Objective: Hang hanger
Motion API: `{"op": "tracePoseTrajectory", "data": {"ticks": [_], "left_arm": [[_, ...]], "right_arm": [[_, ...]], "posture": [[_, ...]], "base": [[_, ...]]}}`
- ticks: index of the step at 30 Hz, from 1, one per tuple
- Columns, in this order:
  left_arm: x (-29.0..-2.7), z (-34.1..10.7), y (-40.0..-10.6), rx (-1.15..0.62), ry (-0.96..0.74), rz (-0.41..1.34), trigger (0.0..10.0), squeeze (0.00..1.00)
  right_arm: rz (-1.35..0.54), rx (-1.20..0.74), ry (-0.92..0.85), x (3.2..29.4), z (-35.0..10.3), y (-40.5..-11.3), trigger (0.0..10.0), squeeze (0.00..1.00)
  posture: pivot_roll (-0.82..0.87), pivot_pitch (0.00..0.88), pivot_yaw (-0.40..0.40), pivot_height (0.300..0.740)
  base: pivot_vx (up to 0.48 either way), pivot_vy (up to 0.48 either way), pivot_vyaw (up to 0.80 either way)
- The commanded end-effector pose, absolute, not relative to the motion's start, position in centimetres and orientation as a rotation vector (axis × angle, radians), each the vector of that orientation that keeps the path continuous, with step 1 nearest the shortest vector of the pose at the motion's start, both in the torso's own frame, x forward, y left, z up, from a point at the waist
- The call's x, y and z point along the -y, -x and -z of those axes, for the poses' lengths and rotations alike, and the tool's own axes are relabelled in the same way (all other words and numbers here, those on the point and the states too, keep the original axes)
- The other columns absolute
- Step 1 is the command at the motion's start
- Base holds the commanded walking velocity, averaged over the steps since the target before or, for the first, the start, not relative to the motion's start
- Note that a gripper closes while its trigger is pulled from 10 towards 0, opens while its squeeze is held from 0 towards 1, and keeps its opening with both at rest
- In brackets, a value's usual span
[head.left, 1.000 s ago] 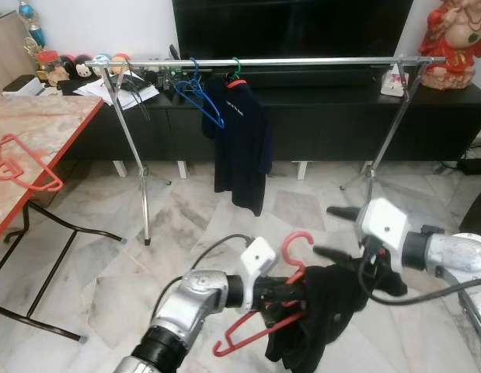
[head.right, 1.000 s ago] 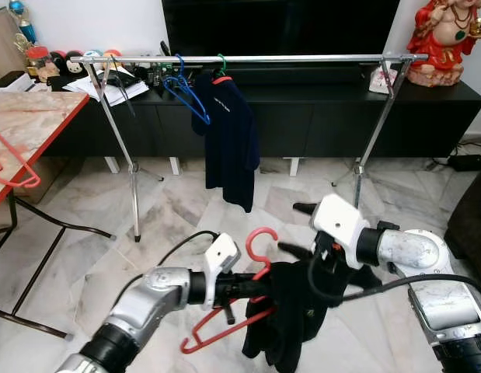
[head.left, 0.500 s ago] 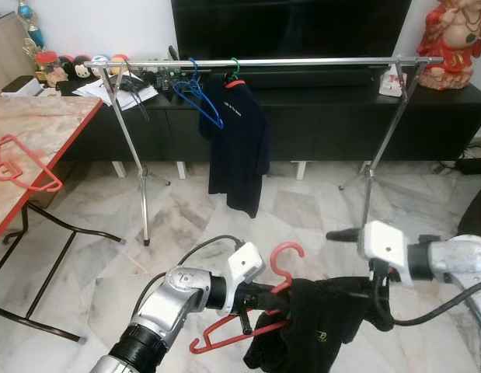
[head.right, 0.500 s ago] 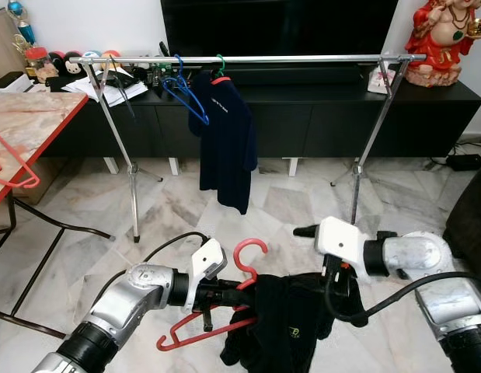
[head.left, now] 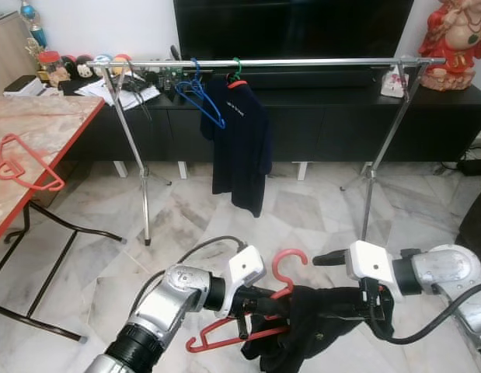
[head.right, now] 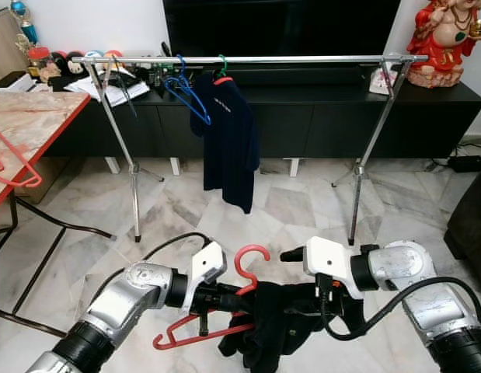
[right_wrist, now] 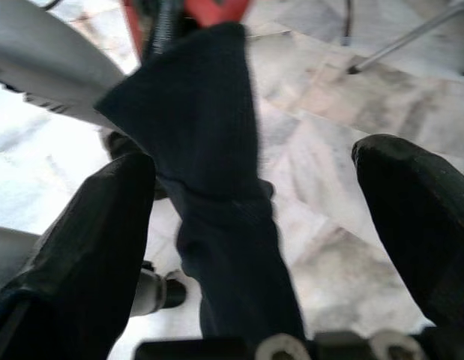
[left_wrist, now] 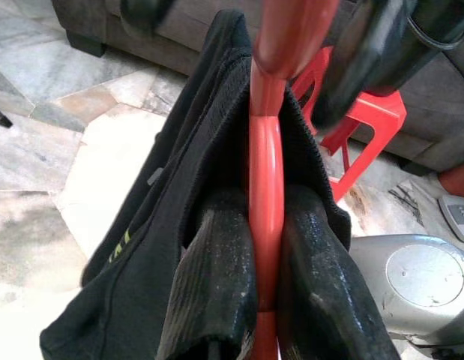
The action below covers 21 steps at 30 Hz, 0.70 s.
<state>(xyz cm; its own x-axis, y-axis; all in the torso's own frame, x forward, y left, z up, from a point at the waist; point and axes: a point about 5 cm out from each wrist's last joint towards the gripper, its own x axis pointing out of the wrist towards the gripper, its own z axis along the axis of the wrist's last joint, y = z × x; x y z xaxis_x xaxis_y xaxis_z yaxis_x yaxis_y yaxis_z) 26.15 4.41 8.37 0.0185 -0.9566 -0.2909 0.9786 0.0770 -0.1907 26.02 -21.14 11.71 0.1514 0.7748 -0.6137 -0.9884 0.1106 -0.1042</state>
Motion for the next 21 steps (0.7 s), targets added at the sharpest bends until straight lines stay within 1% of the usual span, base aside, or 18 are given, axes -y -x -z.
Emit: {"op": "tracePoseTrajectory", "data": {"ticks": [1,8,14,16,17,18,19,20,21], "left_arm": [[-3.8,-9.7,-26.5,-0.318,-0.109,1.533,10.0,0.0],[-3.6,-10.0,-26.5,-0.309,-0.115,1.547,10.0,0.0],[-3.4,-10.2,-26.8,-0.289,-0.119,1.537,10.0,0.0],[-3.4,-10.3,-27.0,-0.278,-0.125,1.528,10.0,0.0],[-3.4,-10.3,-27.0,-0.278,-0.125,1.528,10.0,0.0],[-3.4,-10.3,-27.1,-0.276,-0.131,1.522,10.0,0.0],[-3.4,-10.2,-27.1,-0.277,-0.133,1.521,10.0,0.0],[-3.4,-10.2,-27.1,-0.278,-0.133,1.52,10.0,0.0],[-3.4,-10.3,-27.2,-0.278,-0.132,1.519,10.0,0.0]], "right_arm": [[-1.393,-0.46,0.56,20.8,-11.7,-26.0,10.0,0.0],[-1.416,-0.485,0.561,20.6,-11.2,-25.9,10.0,0.0],[-1.448,-0.544,0.574,20.8,-10.6,-25.6,10.0,0.0],[-1.452,-0.544,0.565,20.8,-10.6,-25.6,7.5,0.0],[-1.452,-0.544,0.565,20.8,-10.6,-25.6,7.5,0.0],[-1.457,-0.545,0.558,20.7,-10.6,-25.6,4.7,0.0],[-1.463,-0.544,0.552,20.6,-10.5,-25.5,1.2,0.0],[-1.467,-0.543,0.548,20.5,-10.4,-25.5,0.0,0.0],[-1.472,-0.539,0.541,20.3,-10.4,-25.5,0.0,0.0]], "posture": [[-0.16,0.0,0.001,0.74],[-0.16,0.0,0.0,0.74],[-0.16,0.0,-0.003,0.74],[-0.16,0.0,-0.006,0.74],[-0.16,0.0,-0.006,0.74],[-0.15,0.0,-0.009,0.74],[-0.15,0.0,-0.009,0.74],[-0.15,0.0,-0.011,0.74],[-0.15,0.0,-0.011,0.74]], "base": [[0.0,0.0,0.0],[0.0,0.0,0.0],[0.0,0.0,0.0],[0.0,0.0,0.0],[0.0,0.0,0.0],[0.0,0.0,0.0],[0.0,0.0,0.0],[0.0,0.0,0.0],[0.0,0.0,0.0]]}}
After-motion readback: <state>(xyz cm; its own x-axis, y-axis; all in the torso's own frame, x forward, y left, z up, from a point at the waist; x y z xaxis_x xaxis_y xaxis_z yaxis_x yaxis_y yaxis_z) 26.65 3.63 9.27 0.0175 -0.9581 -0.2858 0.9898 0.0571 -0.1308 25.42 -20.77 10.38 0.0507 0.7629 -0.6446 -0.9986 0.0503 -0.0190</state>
